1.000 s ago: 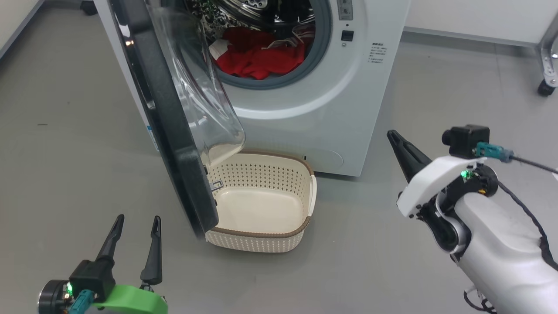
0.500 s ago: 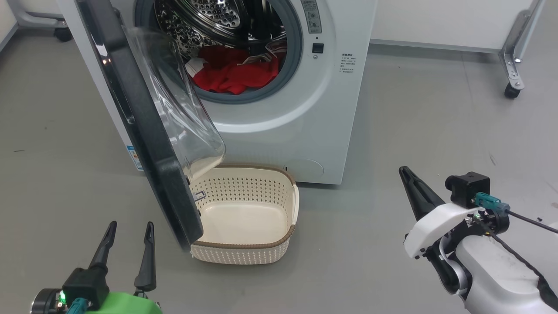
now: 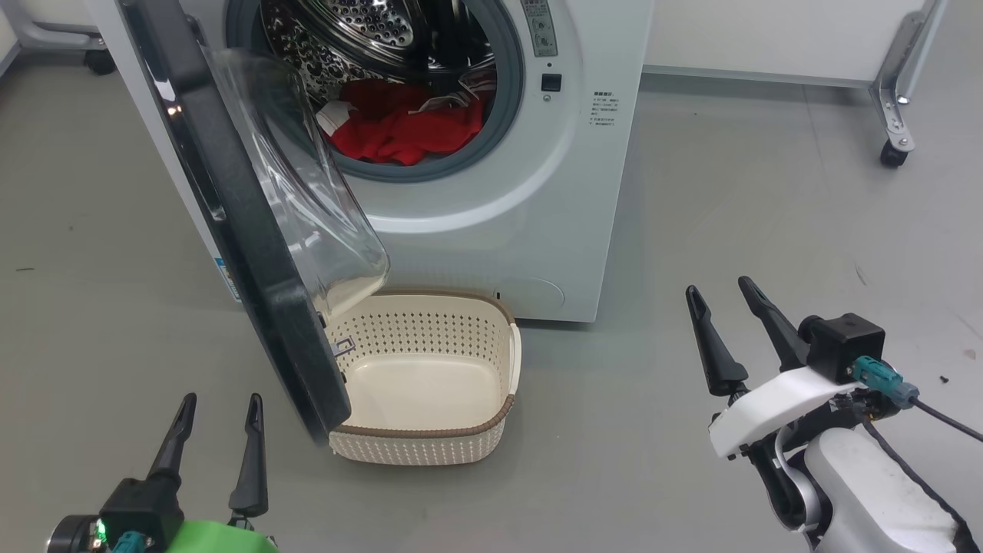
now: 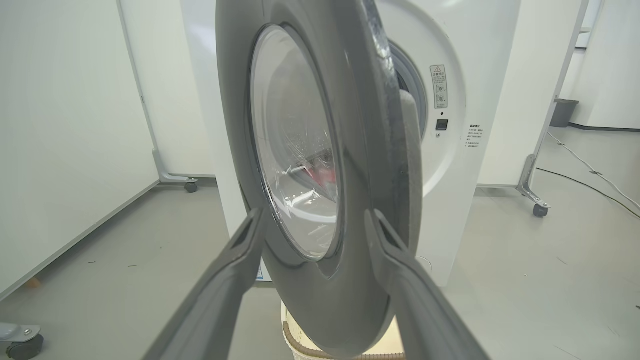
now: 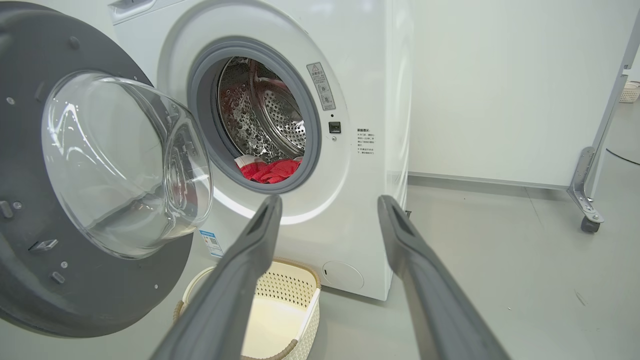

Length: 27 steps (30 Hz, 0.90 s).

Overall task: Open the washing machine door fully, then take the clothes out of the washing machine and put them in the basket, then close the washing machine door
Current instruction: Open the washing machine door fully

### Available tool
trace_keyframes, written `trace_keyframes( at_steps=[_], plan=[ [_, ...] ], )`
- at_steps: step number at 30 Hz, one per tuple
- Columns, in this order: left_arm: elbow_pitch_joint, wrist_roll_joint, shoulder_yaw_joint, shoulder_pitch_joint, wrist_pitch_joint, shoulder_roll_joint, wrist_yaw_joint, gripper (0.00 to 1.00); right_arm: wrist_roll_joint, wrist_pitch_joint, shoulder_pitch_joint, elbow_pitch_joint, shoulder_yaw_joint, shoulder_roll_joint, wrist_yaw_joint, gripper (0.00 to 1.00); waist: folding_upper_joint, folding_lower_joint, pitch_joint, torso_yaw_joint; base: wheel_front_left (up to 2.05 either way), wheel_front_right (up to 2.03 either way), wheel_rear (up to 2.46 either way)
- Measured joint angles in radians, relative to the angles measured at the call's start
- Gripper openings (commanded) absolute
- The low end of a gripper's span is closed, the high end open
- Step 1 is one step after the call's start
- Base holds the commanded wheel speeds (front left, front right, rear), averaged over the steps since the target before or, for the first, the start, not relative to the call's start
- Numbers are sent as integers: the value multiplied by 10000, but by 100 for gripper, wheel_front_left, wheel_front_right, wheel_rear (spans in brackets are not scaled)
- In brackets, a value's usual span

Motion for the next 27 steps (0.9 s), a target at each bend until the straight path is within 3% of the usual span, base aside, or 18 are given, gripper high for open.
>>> trace_keyframes(
  at_steps=[27],
  plan=[
    [-52, 144, 35, 71, 0, -46, -201, 100, -1452, 0, 1945, -1114, -1290, 650, -148, 100, 0, 0, -2, -61, 0, 0, 0]
  ],
)
